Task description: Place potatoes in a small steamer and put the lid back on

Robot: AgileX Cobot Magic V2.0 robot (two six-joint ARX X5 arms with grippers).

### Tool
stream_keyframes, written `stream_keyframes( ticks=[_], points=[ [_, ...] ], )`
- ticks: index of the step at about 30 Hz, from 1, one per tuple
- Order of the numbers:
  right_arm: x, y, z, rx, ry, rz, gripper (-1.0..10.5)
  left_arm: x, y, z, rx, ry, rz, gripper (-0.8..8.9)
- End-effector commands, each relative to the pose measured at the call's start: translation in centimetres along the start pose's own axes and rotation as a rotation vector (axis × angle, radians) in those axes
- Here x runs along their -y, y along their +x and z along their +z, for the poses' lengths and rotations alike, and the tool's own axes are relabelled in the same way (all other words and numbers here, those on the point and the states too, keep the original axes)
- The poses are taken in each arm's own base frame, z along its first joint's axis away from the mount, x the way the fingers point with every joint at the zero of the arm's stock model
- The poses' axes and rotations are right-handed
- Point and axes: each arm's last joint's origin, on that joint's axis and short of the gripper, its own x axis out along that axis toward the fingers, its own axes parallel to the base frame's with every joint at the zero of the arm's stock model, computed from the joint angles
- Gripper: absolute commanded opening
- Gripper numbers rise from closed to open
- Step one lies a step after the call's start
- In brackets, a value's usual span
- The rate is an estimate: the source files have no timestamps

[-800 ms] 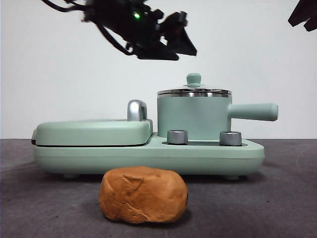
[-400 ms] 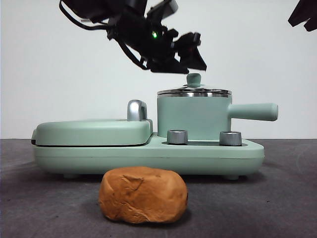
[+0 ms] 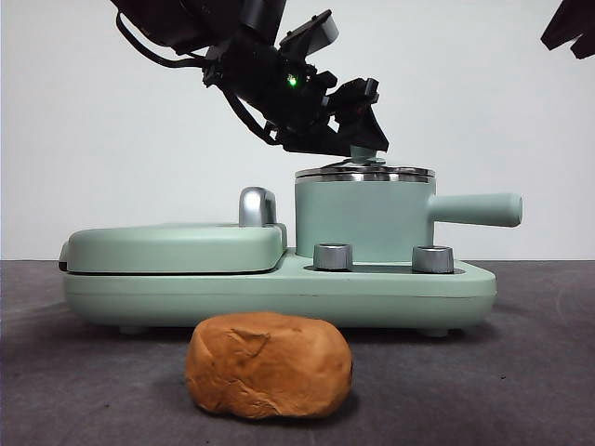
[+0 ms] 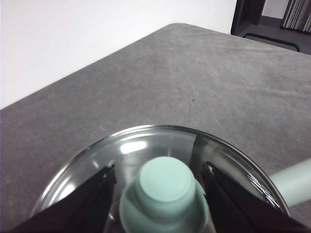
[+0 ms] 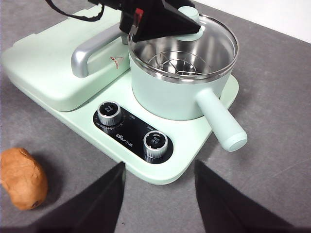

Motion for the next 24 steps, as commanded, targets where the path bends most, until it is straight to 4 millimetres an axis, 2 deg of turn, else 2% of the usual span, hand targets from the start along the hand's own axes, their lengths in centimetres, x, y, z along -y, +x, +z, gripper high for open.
stream_keyframes(
  ticks=[1,4,9,16,24],
  points=[
    [-0.1,-0.2,0.6,0.022,0.003,0.001,2.3,0.3,1.0,-0.3,-0.009,-0.008,-0.010,2.41],
    [-0.1,-0.2,0.6,0.022,0.003,0.000,2.3,0.3,1.0,-0.4,-0.011,-0.008,-0.011,2.18],
    [-0.1,-0.2,0.5,0.021,0.005,0.000,2.3,0.3,1.0,-0.3,-0.008,-0.007,-0.011,0.20],
    [-0.1,-0.2,0.5,0.021,0.023,0.000,2.3,0.3,0.4,0.6,0.012,0.000,0.017,0.12],
    [-0.1,-0.2,0.5,0.021,0.022,0.000,2.3,0.6,-3.0,4.6,0.105,0.024,0.048,0.12]
  ],
)
